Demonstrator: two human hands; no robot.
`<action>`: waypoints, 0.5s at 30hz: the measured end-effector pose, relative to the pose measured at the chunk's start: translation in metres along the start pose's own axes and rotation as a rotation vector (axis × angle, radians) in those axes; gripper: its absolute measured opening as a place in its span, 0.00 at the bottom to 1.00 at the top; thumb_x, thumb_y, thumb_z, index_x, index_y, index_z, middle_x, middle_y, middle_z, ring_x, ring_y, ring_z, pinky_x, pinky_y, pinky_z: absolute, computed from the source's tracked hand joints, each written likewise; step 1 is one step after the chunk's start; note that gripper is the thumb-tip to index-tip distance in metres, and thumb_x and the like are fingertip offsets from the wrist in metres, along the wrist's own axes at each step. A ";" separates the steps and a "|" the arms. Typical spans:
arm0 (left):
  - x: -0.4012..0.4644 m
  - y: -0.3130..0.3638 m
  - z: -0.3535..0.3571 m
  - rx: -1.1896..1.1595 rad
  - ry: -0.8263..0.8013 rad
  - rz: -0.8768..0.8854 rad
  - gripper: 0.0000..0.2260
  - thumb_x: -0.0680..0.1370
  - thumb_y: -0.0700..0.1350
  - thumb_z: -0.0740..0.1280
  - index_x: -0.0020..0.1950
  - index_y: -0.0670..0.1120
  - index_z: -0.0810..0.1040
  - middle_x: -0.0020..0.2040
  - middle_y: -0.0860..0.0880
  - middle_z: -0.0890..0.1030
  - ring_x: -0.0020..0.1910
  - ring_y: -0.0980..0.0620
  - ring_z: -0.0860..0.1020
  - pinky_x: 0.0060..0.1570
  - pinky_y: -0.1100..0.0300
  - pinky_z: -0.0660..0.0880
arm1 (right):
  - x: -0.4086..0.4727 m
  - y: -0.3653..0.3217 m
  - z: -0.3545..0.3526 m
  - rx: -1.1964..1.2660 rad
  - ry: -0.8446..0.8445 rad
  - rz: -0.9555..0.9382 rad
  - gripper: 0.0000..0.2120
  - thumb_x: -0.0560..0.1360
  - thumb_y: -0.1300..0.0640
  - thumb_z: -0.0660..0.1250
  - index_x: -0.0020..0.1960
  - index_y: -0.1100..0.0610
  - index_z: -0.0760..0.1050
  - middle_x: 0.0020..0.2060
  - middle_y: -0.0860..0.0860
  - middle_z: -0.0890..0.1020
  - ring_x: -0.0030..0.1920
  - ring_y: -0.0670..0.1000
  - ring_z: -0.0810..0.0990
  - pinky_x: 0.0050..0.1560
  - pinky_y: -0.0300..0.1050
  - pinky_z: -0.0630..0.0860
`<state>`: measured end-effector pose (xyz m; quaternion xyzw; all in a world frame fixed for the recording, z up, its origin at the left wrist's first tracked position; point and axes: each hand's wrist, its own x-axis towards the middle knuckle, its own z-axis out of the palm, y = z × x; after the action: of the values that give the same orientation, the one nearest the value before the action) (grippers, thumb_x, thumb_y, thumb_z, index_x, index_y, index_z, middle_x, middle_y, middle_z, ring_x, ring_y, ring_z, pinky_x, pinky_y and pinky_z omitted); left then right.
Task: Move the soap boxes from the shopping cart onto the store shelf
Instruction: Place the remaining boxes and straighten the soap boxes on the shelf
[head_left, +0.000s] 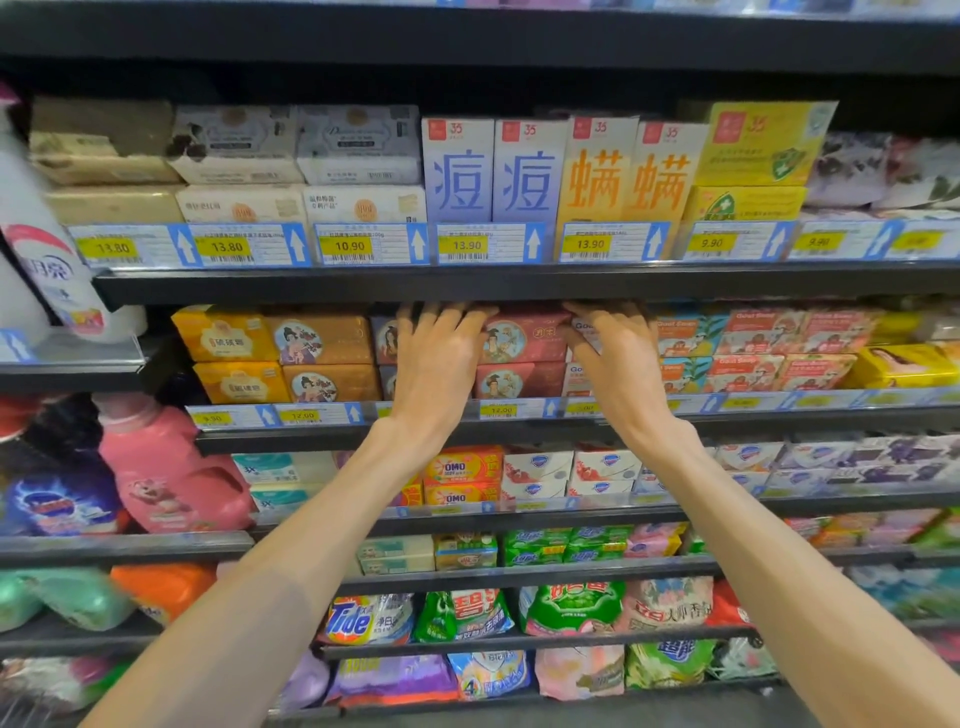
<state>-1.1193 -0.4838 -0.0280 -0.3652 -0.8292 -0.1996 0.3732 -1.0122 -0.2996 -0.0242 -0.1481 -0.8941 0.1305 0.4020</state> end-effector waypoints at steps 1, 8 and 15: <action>0.000 0.000 -0.001 0.008 0.005 0.010 0.16 0.77 0.42 0.73 0.64 0.48 0.80 0.61 0.47 0.82 0.65 0.42 0.75 0.72 0.42 0.62 | -0.001 0.000 -0.001 -0.017 -0.001 -0.016 0.16 0.79 0.52 0.67 0.66 0.52 0.77 0.55 0.51 0.84 0.62 0.55 0.75 0.71 0.58 0.64; -0.030 0.038 0.000 -0.215 -0.023 0.325 0.14 0.78 0.39 0.67 0.64 0.45 0.79 0.60 0.47 0.80 0.61 0.44 0.76 0.67 0.50 0.68 | -0.046 0.023 -0.025 -0.063 0.053 -0.096 0.12 0.81 0.56 0.65 0.63 0.55 0.78 0.61 0.49 0.81 0.64 0.51 0.76 0.73 0.55 0.64; -0.044 0.095 0.031 -0.286 -0.254 0.373 0.23 0.72 0.36 0.71 0.68 0.44 0.76 0.65 0.47 0.79 0.64 0.44 0.75 0.71 0.51 0.67 | -0.082 0.074 -0.053 -0.233 -0.080 0.079 0.14 0.81 0.55 0.63 0.66 0.53 0.75 0.58 0.49 0.82 0.59 0.51 0.80 0.75 0.56 0.61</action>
<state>-1.0426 -0.4231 -0.0761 -0.5827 -0.7512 -0.1952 0.2409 -0.9088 -0.2551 -0.0721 -0.2238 -0.9119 0.0472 0.3407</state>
